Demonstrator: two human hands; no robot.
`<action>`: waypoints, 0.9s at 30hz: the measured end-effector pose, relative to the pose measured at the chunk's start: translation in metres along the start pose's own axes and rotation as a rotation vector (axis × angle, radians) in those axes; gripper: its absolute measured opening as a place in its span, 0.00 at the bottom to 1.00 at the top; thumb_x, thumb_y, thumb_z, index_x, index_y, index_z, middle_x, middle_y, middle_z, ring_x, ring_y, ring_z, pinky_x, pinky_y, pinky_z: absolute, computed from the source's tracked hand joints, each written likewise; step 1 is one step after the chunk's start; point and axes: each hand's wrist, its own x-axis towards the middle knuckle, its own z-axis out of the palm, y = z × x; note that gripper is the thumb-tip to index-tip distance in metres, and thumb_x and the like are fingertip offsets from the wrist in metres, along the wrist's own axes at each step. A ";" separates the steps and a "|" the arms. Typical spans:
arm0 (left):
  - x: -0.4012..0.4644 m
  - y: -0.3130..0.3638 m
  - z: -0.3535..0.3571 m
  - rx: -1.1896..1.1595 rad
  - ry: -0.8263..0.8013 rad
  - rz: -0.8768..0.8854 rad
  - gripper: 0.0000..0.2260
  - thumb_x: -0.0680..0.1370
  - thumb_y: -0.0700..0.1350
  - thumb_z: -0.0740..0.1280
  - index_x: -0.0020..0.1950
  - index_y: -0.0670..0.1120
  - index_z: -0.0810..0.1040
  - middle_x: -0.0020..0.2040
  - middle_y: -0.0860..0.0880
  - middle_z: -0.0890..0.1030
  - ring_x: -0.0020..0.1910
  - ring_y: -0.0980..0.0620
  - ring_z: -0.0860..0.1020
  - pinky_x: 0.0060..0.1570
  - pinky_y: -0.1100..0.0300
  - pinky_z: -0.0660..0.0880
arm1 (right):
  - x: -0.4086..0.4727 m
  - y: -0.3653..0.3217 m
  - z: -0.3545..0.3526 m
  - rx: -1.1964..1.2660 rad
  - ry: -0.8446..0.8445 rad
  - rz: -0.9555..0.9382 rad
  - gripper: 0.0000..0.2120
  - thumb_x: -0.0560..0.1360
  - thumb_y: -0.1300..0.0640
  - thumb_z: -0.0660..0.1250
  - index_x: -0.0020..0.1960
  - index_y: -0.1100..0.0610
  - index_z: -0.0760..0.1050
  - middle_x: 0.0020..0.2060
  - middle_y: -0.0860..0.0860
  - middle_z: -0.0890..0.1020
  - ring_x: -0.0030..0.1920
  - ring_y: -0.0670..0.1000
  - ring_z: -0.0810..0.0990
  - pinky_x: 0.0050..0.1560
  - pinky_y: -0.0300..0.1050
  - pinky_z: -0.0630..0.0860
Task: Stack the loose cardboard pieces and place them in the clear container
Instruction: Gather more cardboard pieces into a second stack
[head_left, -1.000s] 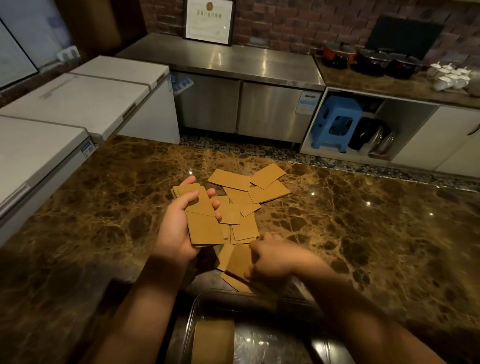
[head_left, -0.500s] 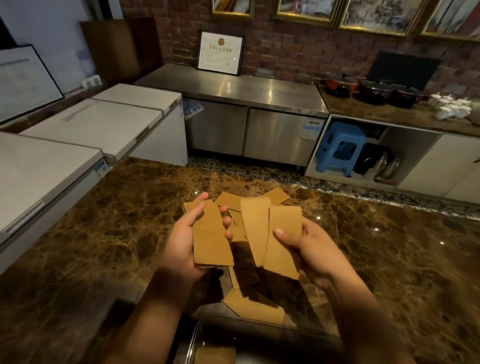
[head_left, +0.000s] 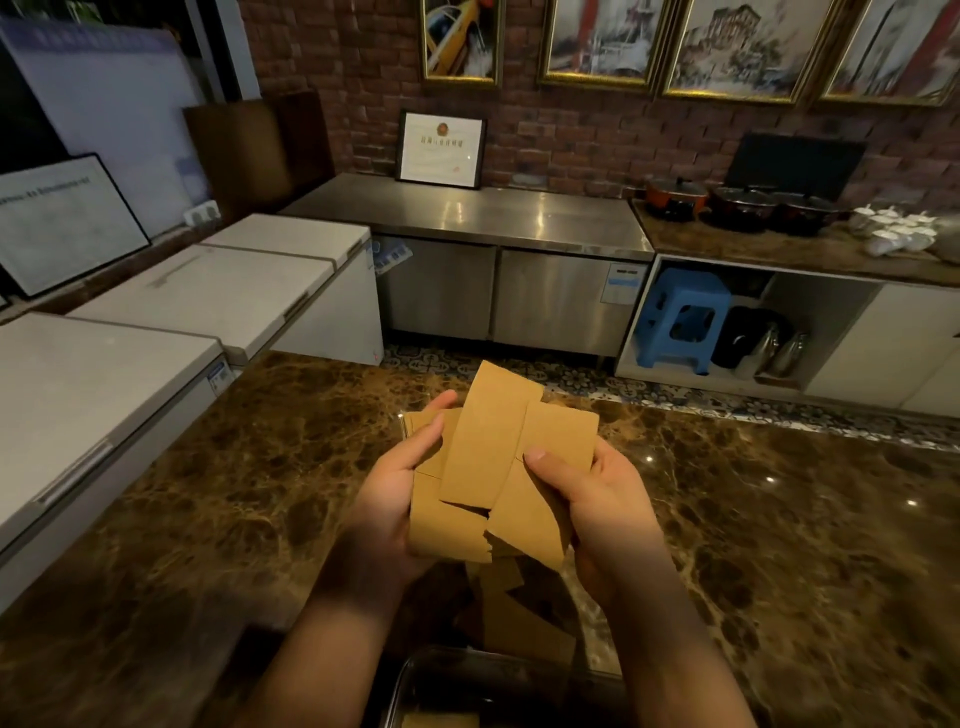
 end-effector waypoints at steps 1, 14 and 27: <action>-0.001 0.000 0.002 0.014 0.000 0.005 0.14 0.82 0.52 0.61 0.67 0.57 0.77 0.51 0.45 0.87 0.44 0.43 0.87 0.32 0.51 0.82 | -0.002 -0.002 -0.002 -0.022 0.010 -0.024 0.14 0.74 0.62 0.73 0.57 0.51 0.77 0.44 0.45 0.88 0.45 0.46 0.87 0.38 0.41 0.83; -0.018 -0.017 0.024 0.031 -0.147 0.042 0.30 0.69 0.56 0.75 0.70 0.56 0.76 0.61 0.37 0.82 0.57 0.36 0.82 0.48 0.45 0.81 | -0.027 -0.013 -0.038 -0.814 -0.153 -0.745 0.20 0.67 0.63 0.79 0.48 0.38 0.82 0.59 0.31 0.77 0.71 0.46 0.67 0.70 0.70 0.62; -0.022 -0.014 0.013 0.270 -0.206 0.075 0.30 0.68 0.47 0.74 0.69 0.64 0.74 0.70 0.40 0.73 0.57 0.36 0.82 0.45 0.44 0.79 | -0.005 0.002 -0.039 -0.836 -0.144 -0.775 0.32 0.68 0.72 0.73 0.55 0.36 0.80 0.66 0.32 0.72 0.76 0.48 0.56 0.70 0.76 0.51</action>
